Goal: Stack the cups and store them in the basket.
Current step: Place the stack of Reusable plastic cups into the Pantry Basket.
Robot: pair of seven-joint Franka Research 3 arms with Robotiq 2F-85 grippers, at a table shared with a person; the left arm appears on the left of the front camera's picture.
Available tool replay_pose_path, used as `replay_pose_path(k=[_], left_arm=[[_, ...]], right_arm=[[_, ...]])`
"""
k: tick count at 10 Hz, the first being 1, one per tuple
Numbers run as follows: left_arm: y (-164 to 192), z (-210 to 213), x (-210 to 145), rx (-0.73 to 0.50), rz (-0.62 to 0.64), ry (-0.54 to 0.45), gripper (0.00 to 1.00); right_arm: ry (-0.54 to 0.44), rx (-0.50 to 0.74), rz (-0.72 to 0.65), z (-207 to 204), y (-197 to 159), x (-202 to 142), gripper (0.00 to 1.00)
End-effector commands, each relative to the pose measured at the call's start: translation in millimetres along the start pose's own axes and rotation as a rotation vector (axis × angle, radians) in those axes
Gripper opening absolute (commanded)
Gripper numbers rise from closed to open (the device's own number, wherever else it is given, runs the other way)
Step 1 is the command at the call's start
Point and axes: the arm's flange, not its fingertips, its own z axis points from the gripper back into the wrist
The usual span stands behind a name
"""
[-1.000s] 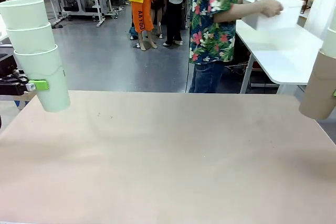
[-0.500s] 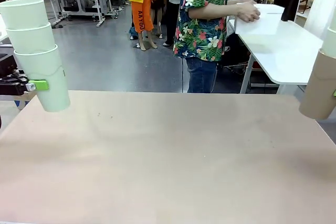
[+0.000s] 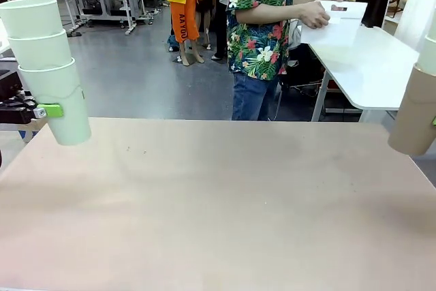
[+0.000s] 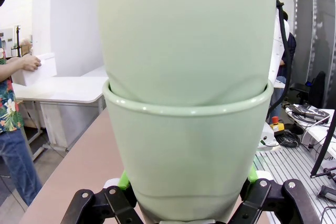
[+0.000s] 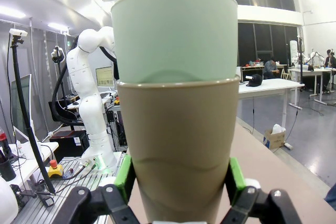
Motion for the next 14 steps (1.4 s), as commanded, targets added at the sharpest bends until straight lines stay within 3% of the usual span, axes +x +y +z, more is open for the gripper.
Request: replay_pose_path(k=[1, 14], left_arm=[[-1.0, -0.9, 4.3, -0.003, -0.004, -0.004, 0.87], [-1.0, -0.9, 4.3, -0.003, -0.004, -0.004, 0.87]], right_arm=[[0.003, 0.001, 0.017, -0.9, 0.6, 2.3, 0.86], [0.003, 0.001, 0.017, -0.9, 0.6, 2.3, 0.86]])
